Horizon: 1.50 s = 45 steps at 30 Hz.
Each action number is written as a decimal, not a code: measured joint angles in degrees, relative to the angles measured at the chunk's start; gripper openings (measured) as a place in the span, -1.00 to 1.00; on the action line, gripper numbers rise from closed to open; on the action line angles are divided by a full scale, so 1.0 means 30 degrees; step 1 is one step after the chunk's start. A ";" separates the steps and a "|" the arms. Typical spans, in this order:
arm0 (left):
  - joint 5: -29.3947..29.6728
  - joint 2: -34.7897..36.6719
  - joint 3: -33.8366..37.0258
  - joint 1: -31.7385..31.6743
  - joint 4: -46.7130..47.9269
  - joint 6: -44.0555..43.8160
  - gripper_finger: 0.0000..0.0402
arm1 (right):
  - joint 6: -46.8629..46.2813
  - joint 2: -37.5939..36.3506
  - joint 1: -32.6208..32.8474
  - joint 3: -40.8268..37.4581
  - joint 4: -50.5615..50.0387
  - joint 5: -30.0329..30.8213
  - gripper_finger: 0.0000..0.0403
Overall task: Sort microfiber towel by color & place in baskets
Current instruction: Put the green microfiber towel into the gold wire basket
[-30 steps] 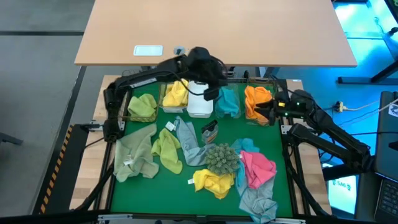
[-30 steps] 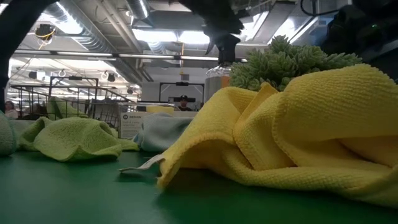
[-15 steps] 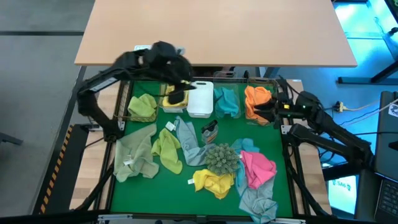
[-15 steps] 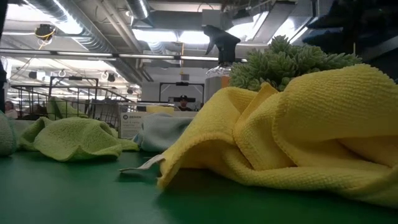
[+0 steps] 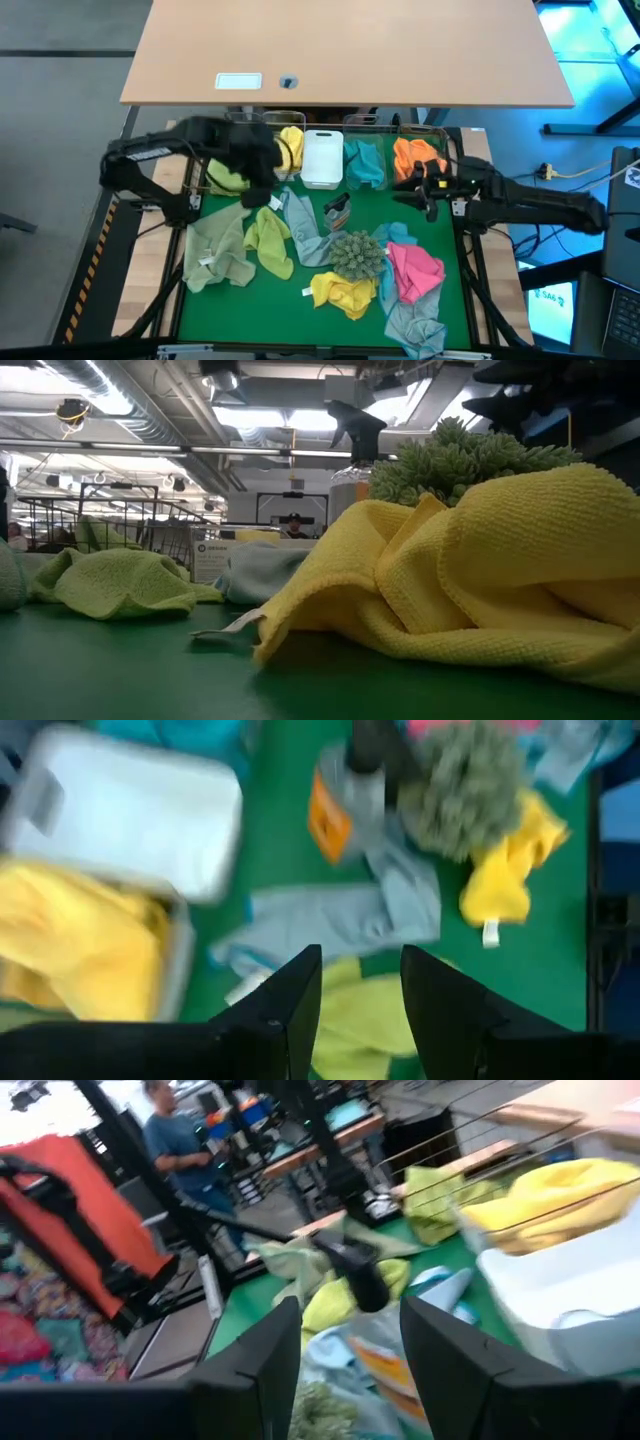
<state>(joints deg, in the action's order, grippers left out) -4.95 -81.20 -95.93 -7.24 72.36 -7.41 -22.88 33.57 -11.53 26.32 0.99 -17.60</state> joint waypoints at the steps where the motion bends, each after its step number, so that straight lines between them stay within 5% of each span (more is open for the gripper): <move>1: 0.0002 0.0176 0.1054 0.0292 -0.0379 -0.0447 -0.34 | 0.0008 0.0190 0.0452 0.0075 -0.0001 0.0401 -0.15; 9: -0.0155 0.1098 0.9042 0.2540 -0.5416 -0.3592 -0.34 | 0.0230 0.0757 0.3501 0.1414 -0.0444 0.4172 -0.15; 15: -0.0154 0.0858 1.2375 0.4040 -0.7664 -0.7164 -0.34 | 0.0239 0.0904 0.4698 0.1621 -0.0531 0.5378 -0.15; 25: -0.0066 0.0805 1.5035 0.5040 -0.8936 -0.9499 -0.33 | 0.0230 0.1030 0.4713 0.1621 -0.1091 0.5527 -0.15; 37: 0.0382 0.0805 1.7449 0.5057 -1.2122 -1.1061 -0.04 | 0.0230 0.1023 0.4713 0.1614 -0.1754 0.5527 -0.15; 45: 0.2548 0.0805 1.9321 0.5048 -1.4742 -1.1026 -0.03 | 0.0230 0.1023 0.4713 0.1614 -0.1835 0.5527 -0.15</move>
<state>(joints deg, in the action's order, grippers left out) 2.69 -78.78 -37.96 7.90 28.13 -40.49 -22.20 36.64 2.61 31.16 -4.51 -1.02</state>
